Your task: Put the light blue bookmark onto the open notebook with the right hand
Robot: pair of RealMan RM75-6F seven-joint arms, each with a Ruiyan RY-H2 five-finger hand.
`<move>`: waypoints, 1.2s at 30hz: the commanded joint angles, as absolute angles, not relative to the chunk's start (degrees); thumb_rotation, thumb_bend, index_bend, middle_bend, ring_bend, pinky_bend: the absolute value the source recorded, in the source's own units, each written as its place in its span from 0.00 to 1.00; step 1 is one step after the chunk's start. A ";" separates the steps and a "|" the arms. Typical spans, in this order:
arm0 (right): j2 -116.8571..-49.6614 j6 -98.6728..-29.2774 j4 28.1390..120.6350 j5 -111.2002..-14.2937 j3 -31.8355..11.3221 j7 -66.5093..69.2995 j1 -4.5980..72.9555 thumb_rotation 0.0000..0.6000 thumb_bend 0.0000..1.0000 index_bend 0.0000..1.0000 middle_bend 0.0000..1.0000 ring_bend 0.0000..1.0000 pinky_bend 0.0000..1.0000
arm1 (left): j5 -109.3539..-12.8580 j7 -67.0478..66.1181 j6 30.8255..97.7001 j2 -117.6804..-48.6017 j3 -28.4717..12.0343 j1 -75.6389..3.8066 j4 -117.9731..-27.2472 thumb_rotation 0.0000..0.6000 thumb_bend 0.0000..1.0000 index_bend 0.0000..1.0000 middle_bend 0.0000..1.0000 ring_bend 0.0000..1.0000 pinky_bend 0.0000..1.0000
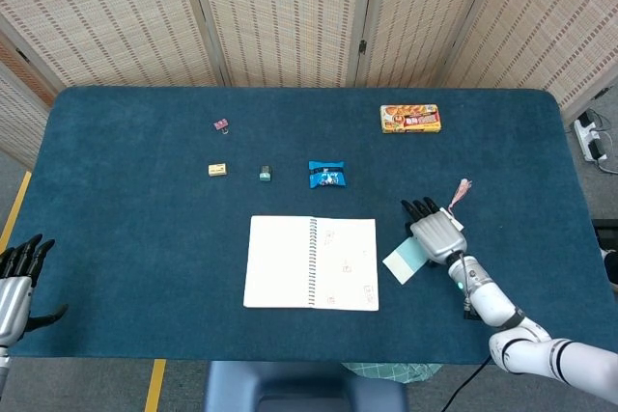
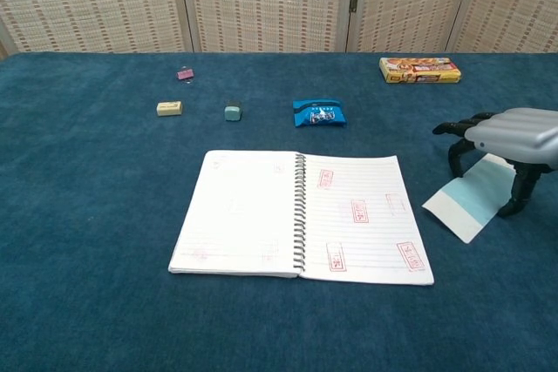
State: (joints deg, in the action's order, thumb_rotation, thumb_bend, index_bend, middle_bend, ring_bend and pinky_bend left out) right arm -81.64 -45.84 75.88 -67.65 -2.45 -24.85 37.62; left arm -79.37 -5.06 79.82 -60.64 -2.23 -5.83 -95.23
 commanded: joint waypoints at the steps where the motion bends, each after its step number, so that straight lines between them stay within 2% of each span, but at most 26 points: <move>1: -81.99 -46.35 75.50 -68.22 -2.51 -23.94 37.47 1.00 0.15 0.50 0.00 0.00 0.00 | -79.45 -5.00 79.93 -60.62 -2.23 -5.78 -95.22 1.00 0.23 0.00 0.00 0.00 0.00; 9: -81.64 -49.24 76.86 -71.84 -2.15 -22.63 37.13 1.00 0.15 0.51 0.00 0.00 0.00 | -79.42 -4.75 79.79 -60.56 -2.24 -5.81 -95.20 1.00 0.23 0.00 0.00 0.00 0.00; 19: -82.85 -59.33 72.79 -94.34 2.03 -14.95 39.58 1.00 0.14 0.50 0.00 0.00 0.00 | -79.09 -5.11 79.45 -60.63 -2.24 -5.90 -95.27 1.00 0.23 0.00 0.00 0.00 0.00; 30: -87.66 -60.14 65.99 -108.63 3.91 -12.14 49.00 1.00 0.12 0.50 0.00 0.00 0.02 | -79.24 -4.74 80.15 -60.33 -2.31 -5.57 -95.60 1.00 0.23 0.00 0.00 0.00 0.00; 36: -90.68 -60.83 61.60 -110.78 5.00 -10.81 50.49 1.00 0.12 0.49 0.00 0.00 0.03 | -78.95 -3.42 80.11 -59.82 -2.57 -5.49 -95.36 1.00 0.23 0.00 0.00 0.00 0.00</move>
